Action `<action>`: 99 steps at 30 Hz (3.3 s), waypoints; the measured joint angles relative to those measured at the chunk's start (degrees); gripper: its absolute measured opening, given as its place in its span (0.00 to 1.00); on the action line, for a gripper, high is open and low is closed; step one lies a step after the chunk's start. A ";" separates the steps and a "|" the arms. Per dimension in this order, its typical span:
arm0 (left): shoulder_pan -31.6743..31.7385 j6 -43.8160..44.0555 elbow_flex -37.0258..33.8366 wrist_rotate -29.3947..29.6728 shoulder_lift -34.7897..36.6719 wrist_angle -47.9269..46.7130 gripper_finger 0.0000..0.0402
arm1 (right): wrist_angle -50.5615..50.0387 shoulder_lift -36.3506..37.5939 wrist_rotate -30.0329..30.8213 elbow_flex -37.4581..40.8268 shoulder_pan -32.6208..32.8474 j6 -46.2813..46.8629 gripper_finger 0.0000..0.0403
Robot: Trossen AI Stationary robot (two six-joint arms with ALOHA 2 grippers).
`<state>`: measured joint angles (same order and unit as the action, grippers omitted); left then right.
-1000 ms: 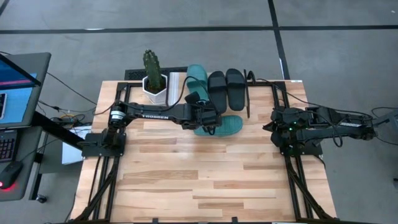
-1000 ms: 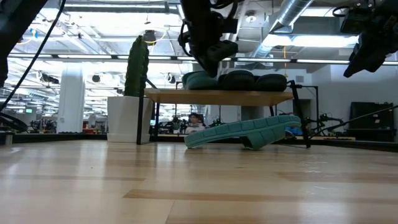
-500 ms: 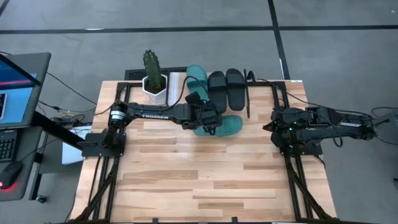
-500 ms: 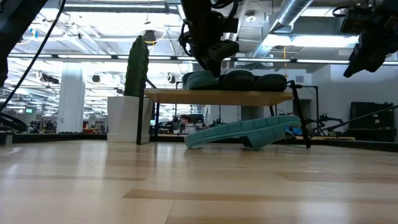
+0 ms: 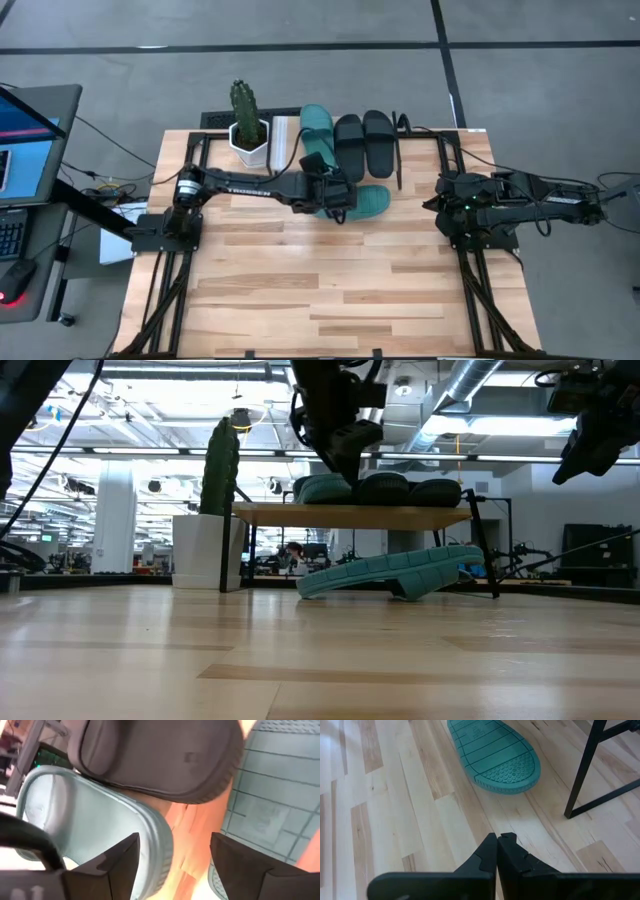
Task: Pick and place slides into the shelf
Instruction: Put the green slipper on the shelf beside the green slipper
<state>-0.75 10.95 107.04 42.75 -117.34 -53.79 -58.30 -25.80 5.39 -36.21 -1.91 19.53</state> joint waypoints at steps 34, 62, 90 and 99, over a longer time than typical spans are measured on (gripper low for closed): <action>-25.86 42.11 17.62 4.62 0.83 -36.21 0.58 | 21.03 0.10 -3.85 12.13 0.02 36.00 0.03; -29.58 48.25 16.52 12.82 0.76 -31.68 0.57 | 45.18 -2.71 9.81 27.02 3.40 54.35 0.60; -29.54 44.36 16.48 11.60 0.02 -24.92 0.57 | 61.85 -26.01 12.24 26.97 1.39 58.49 0.58; -29.54 43.52 16.48 11.60 0.02 -24.69 0.57 | 73.93 -34.60 12.69 26.97 1.38 58.61 0.58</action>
<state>-30.28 54.48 123.52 54.35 -117.32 -78.48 15.63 -60.41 18.07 -9.23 -0.53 78.14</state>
